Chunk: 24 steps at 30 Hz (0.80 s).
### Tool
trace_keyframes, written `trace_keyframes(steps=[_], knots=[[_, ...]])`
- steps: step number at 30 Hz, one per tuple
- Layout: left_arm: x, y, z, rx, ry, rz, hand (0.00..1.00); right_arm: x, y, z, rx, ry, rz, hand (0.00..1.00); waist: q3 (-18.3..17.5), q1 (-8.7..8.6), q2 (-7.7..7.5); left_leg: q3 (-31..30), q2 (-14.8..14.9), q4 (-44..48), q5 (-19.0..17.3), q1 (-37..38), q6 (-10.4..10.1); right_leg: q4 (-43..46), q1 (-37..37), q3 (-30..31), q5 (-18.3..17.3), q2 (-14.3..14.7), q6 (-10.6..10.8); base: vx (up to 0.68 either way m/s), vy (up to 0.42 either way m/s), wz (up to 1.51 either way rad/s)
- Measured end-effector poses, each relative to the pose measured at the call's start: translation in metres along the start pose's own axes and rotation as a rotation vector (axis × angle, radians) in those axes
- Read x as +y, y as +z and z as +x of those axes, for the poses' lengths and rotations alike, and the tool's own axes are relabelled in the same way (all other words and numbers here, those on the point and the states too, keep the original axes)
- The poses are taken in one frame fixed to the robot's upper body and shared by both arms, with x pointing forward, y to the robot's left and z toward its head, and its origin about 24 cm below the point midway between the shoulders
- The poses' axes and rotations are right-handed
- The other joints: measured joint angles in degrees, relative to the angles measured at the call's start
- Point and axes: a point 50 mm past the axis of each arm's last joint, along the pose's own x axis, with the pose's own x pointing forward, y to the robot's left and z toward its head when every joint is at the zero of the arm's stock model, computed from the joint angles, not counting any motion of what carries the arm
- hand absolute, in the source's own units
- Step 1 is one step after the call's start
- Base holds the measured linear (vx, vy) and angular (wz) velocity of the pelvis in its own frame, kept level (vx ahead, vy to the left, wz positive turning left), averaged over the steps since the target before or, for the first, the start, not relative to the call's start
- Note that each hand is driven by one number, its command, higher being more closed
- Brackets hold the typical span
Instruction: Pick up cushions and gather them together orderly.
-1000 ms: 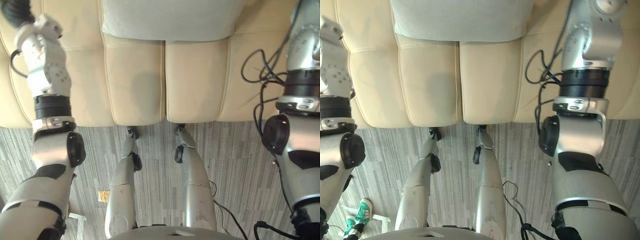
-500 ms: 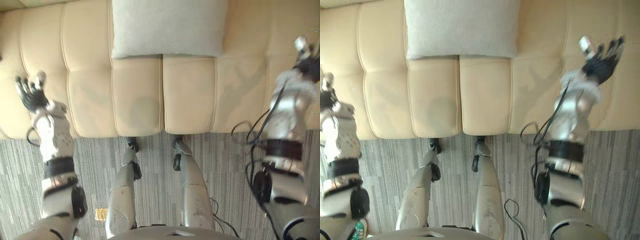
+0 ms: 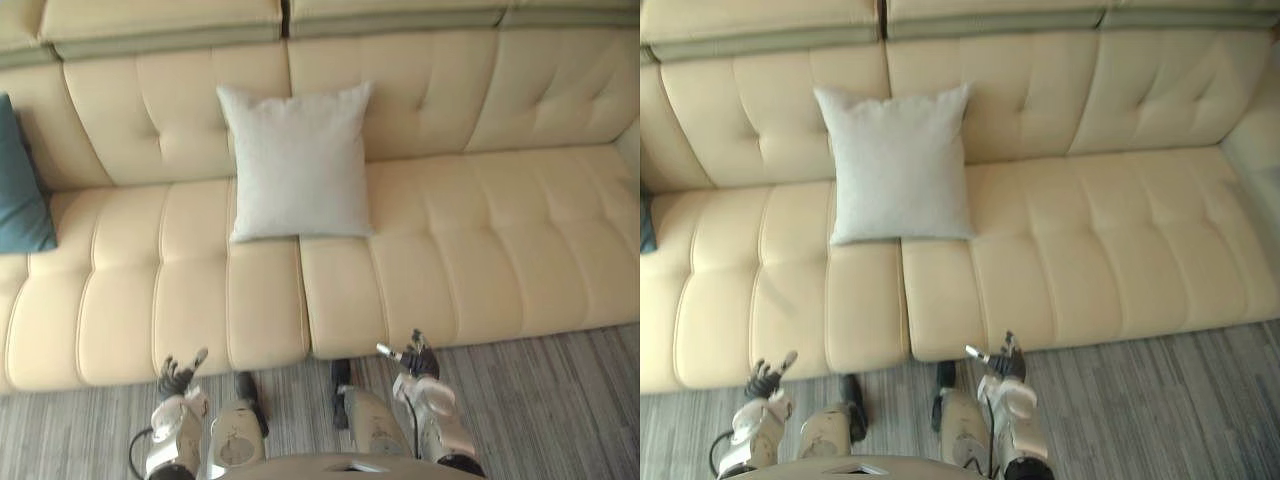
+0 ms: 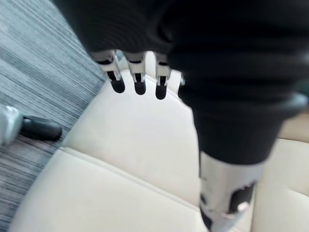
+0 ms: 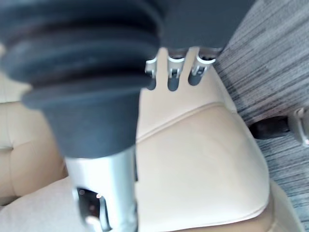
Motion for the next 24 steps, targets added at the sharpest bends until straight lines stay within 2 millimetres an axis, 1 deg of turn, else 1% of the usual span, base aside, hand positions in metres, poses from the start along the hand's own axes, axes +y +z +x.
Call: trace_keyframes(steps=[3,4,5,7,8,12,13,15,16,17,18,19,20,21,23,24], knots=[[0.006,-0.020,-0.003,0.076,0.020,0.075,0.00,-0.004,-0.014,-0.002,0.055,-0.010,-0.073,0.00,-1.88,-0.14,-0.02,0.47,0.00,-0.05,-0.63,1.85,-0.20,-1.37,2.10,0.02,0.31,-0.10,0.18,0.02,0.041,-0.20],[0.006,-0.030,-0.005,0.115,0.019,0.112,0.00,-0.010,-0.027,-0.006,0.106,-0.028,-0.101,0.00,-2.75,-0.15,-0.03,0.93,-0.02,-0.15,-0.96,3.39,-0.26,-2.03,3.73,0.14,0.46,-0.19,0.28,0.03,0.044,-0.10],[0.006,-0.033,-0.005,0.125,0.019,0.123,0.00,-0.011,-0.030,-0.006,0.120,-0.033,-0.109,0.00,-2.99,-0.13,-0.01,1.02,-0.03,-0.20,-1.06,4.12,-0.35,-2.32,4.48,0.15,0.50,-0.20,0.33,0.04,0.049,-0.07],[0.005,-0.041,-0.008,0.153,0.022,0.129,0.00,-0.017,-0.046,-0.011,0.184,-0.049,-0.128,0.00,-4.01,-0.08,-0.05,1.12,-0.11,-0.92,-1.19,6.89,-0.62,-3.19,7.20,0.21,0.56,-0.17,0.38,0.03,0.031,-0.05],[0.005,-0.041,-0.008,0.156,0.021,0.129,0.00,-0.018,-0.049,-0.012,0.201,-0.054,-0.127,0.00,-4.14,-0.09,0.01,1.22,-0.12,-1.03,-1.19,8.06,-0.78,-3.35,8.17,0.24,0.72,-0.16,0.19,0.02,0.023,-0.05],[0.001,-0.044,-0.008,0.166,0.012,0.137,0.00,-0.020,-0.053,-0.013,0.221,-0.067,-0.128,0.00,-4.46,0.43,0.14,3.05,-0.13,-0.68,-1.86,10.60,-1.06,-3.41,9.62,2.27,1.53,0.06,1.02,0.00,0.037,-0.27],[0.000,-0.043,-0.008,0.164,0.008,0.142,0.00,-0.018,-0.048,-0.010,0.210,-0.062,-0.126,0.00,-4.44,0.69,0.10,3.94,-0.01,0.33,-2.23,10.71,-0.68,-3.37,9.69,3.24,1.94,0.11,1.22,-0.02,0.046,-0.35],[-0.002,-0.042,-0.008,0.158,-0.006,0.151,0.00,-0.016,-0.048,-0.010,0.209,-0.059,-0.127,0.00,-4.39,0.87,0.09,4.40,0.35,2.25,-3.31,10.17,-0.37,-3.09,9.67,3.90,2.30,0.10,1.55,-0.06,0.053,-0.21],[-0.004,-0.040,-0.007,0.151,-0.020,0.154,0.00,-0.016,-0.049,-0.010,0.214,-0.059,-0.124,0.00,-4.31,0.85,-0.03,4.18,0.98,4.59,-4.56,9.22,0.05,-2.46,9.62,3.96,2.17,0.07,2.04,-0.08,0.043,-0.01],[-0.006,-0.037,-0.006,0.140,-0.025,0.153,0.00,-0.015,-0.050,-0.011,0.217,-0.058,-0.122,0.00,-4.25,0.84,-0.26,4.22,0.91,5.36,-4.84,9.07,0.40,-2.60,9.53,3.98,2.30,-0.05,2.42,-0.17,0.061,0.05],[-0.011,-0.033,-0.006,0.120,-0.039,0.152,0.00,-0.012,-0.053,-0.012,0.228,-0.058,-0.105,0.00,-4.59,1.00,0.44,4.44,1.88,4.37,-4.18,7.82,2.00,-0.36,8.47,2.24,0.15,-0.59,3.51,-0.10,0.043,0.08],[-0.012,-0.031,-0.006,0.111,-0.043,0.152,0.00,-0.010,-0.052,-0.011,0.225,-0.053,-0.104,0.00,-4.48,1.22,0.54,4.11,2.39,4.33,-3.74,7.37,2.17,5.99,6.48,0.74,-1.58,-0.85,1.94,-0.10,0.043,0.12],[-0.012,-0.030,-0.006,0.105,-0.045,0.155,0.00,-0.009,-0.052,-0.012,0.226,-0.051,-0.102,0.00,-4.73,1.23,0.05,3.83,2.63,4.27,-3.32,7.11,2.15,12.27,5.03,-0.37,-3.02,-1.41,1.06,-0.04,-0.025,0.34],[-0.011,-0.023,-0.004,0.073,-0.049,0.172,0.00,-0.005,-0.057,-0.014,0.243,-0.045,-0.093,0.00,-5.15,1.30,-1.47,2.44,2.64,4.29,-2.27,6.58,1.47,29.02,3.70,-2.24,-7.34,-4.65,1.47,-0.05,-0.072,0.36],[-0.006,-0.024,-0.005,0.076,-0.045,0.191,0.00,-0.005,-0.059,-0.015,0.250,-0.044,-0.093,0.00,-5.70,1.31,-2.39,1.71,2.42,4.31,-1.81,6.36,1.25,32.33,4.96,-3.09,-7.37,-6.67,1.85,-0.04,-0.121,0.22],[0.002,-0.026,-0.005,0.085,-0.027,0.204,0.00,-0.005,-0.061,-0.015,0.265,-0.046,-0.098,0.00,-6.66,1.65,-4.03,0.86,0.80,3.55,-0.69,6.68,1.01,30.16,5.48,-4.57,-7.71,-7.03,3.36,-0.03,-0.098,-0.04]])
